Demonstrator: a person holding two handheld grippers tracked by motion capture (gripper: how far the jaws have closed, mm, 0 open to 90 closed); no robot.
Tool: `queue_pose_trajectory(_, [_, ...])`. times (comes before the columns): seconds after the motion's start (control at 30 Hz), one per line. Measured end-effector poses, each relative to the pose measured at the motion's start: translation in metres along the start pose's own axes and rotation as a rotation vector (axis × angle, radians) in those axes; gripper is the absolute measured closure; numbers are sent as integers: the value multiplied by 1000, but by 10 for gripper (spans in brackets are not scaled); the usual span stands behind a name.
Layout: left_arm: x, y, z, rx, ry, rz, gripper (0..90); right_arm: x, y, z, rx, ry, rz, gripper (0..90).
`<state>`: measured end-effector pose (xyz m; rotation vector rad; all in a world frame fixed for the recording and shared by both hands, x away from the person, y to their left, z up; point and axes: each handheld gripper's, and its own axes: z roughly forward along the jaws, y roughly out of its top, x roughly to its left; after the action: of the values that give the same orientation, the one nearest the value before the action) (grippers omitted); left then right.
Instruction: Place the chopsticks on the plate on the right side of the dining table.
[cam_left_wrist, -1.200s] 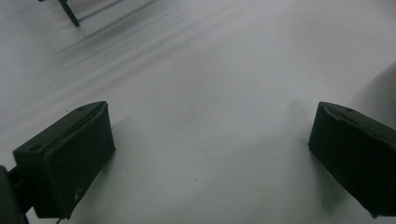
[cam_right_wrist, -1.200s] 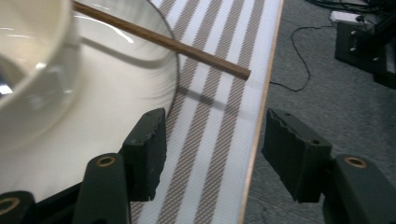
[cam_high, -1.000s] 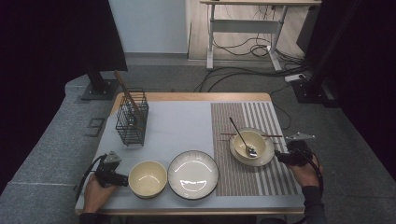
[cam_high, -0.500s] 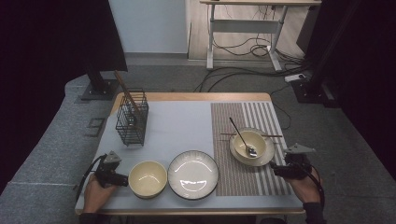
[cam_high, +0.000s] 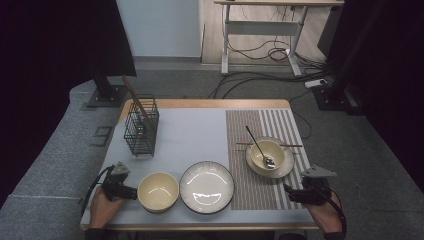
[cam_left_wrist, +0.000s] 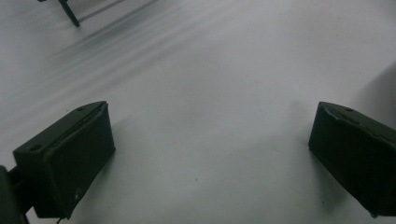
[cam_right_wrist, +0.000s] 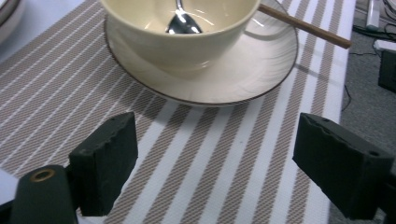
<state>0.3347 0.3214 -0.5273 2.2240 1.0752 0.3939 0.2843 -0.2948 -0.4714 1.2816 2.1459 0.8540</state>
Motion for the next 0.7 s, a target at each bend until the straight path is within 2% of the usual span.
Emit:
queue_pose_trajectory(0.17, [0, 0, 0, 0, 0, 0, 0, 9, -2, -2, -8, 29, -11, 122])
queue_pose_trajectory(0.37, [0, 0, 0, 0, 0, 0, 0, 25, 0, -2, -9, 59, -56, 71])
queue_pose_trajectory(0.47, [0, 0, 0, 0, 0, 0, 0, 29, 2, -2, -3, 71, -54, 61])
queue_pose_trajectory(0.53, [0, 0, 0, 0, 0, 0, 0, 33, 6, 0, -23, 92, -39, 35])
queue_pose_trajectory(0.7, [0, 0, 0, 0, 1, 0, 0, 44, 14, 3, -26, 115, -57, 0])
